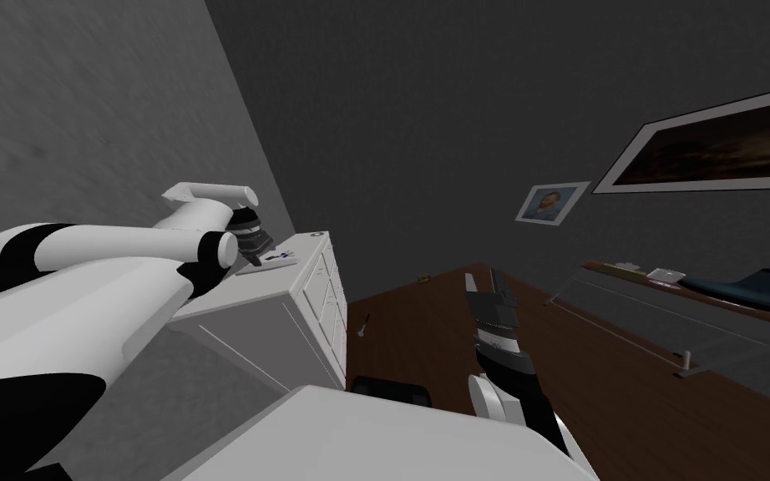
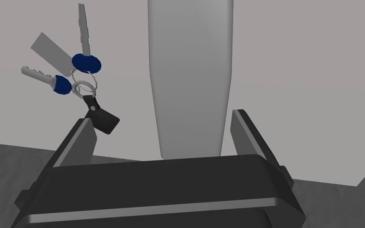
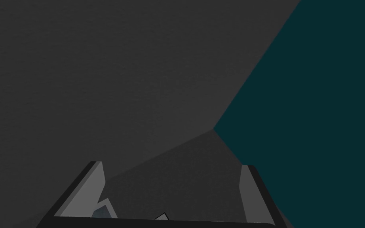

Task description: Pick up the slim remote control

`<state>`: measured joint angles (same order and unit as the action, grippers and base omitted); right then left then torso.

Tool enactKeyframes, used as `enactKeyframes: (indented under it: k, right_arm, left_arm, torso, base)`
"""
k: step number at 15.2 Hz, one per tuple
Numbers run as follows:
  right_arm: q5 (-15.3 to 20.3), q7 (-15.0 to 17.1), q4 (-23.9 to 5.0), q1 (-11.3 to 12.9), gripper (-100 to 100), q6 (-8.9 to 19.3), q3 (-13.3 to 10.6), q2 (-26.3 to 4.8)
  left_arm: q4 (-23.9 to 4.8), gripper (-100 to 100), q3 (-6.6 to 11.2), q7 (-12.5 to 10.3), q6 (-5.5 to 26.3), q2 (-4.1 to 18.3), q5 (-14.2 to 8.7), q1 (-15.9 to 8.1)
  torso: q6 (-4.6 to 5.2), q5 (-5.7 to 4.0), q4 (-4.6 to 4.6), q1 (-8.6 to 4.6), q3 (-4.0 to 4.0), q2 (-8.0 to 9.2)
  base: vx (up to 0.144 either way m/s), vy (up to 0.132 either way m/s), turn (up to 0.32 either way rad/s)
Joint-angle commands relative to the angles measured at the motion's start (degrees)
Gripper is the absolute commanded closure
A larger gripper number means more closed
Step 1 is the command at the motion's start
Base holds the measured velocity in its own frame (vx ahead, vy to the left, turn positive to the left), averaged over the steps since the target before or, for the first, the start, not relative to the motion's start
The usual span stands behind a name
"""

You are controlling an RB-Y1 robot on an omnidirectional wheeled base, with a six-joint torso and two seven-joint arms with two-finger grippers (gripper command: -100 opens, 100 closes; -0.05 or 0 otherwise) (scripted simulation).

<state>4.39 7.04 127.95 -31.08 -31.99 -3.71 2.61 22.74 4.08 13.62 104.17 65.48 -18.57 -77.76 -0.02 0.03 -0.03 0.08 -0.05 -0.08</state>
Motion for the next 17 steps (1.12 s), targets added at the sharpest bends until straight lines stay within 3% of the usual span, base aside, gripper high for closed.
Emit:
enactKeyframes:
  k: [1,2,5,7,9,10,13,14,15,17]
  right_arm:
    - [0.0,0.0,0.0,0.0,0,0.0,0.0,0.0]
    - [0.0,0.0,0.0,0.0,0,0.0,0.0,0.0]
    - [0.0,0.0,0.0,0.0,0,0.0,0.0,0.0]
    - [0.0,0.0,0.0,0.0,0,0.0,0.0,0.0]
    - [0.0,0.0,0.0,0.0,0,0.0,0.0,0.0]
    - [0.0,0.0,0.0,0.0,0,0.0,0.0,0.0]
    - [0.0,0.0,0.0,0.0,0,0.0,0.0,0.0]
    - [0.0,0.0,0.0,0.0,0,0.0,0.0,0.0]
    - [0.0,0.0,0.0,0.0,0,0.0,0.0,0.0]
    - [0.0,0.0,0.0,0.0,0,0.0,0.0,0.0]
  left_arm:
    - [1.5,-100,0.52,-0.2,1.8,0.1,-0.5,1.2]
    - [0.1,-100,0.57,0.1,3.5,0.6,-1.0,1.2]
    - [0.1,-100,0.57,0.1,4.6,0.6,-1.0,1.2]
    - [-1.0,-100,0.62,0.3,7.2,0.8,-1.3,1.3]
    - [-1.0,-100,0.62,0.3,7.2,0.8,-1.3,1.3]
    - [-1.8,-100,0.64,0.4,9.1,0.9,-1.6,1.5]
    - [-2.3,-100,0.66,0.5,10.6,0.8,-1.7,1.8]
    - [-2.2,-100,0.55,0.4,9.4,0.9,-1.5,1.3]
    - [-1.5,-100,-0.47,2.2,9.2,2.0,-4.2,3.3]
    - [-0.9,-100,-0.92,3.1,9.1,2.5,-5.5,4.4]
  torso:
    - [0.00,0.00,0.00,0.00,0.00,0.00]
    - [-0.01,0.01,0.00,-0.01,0.01,0.02]
    - [0.00,0.02,-0.01,0.02,-0.02,-0.03]
    - [0.00,0.01,0.00,-0.01,0.00,-0.01]
    - [0.00,0.01,-0.01,0.01,-0.03,-0.04]
    - [-0.01,0.01,-0.01,0.00,-0.01,-0.02]
    - [0.00,0.00,-0.01,0.01,-0.03,-0.05]
    - [0.01,0.00,-0.02,0.01,-0.03,-0.05]
    - [0.00,0.00,-0.01,-0.01,-0.02,-0.03]
    - [-0.07,-0.02,-0.04,-0.22,-0.11,-0.21]
  base:
    - [0.014,0.011,-0.001]
    - [0.028,0.016,-0.037]
    - [0.026,0.017,-0.027]
    - [0.032,0.017,-0.047]
    - [0.025,0.020,-0.010]
    - [0.027,0.019,-0.023]
    - [0.034,0.022,-0.030]
    - [0.022,0.013,-0.015]
    - [0.070,-0.033,0.156]
    - [0.114,-0.075,0.186]
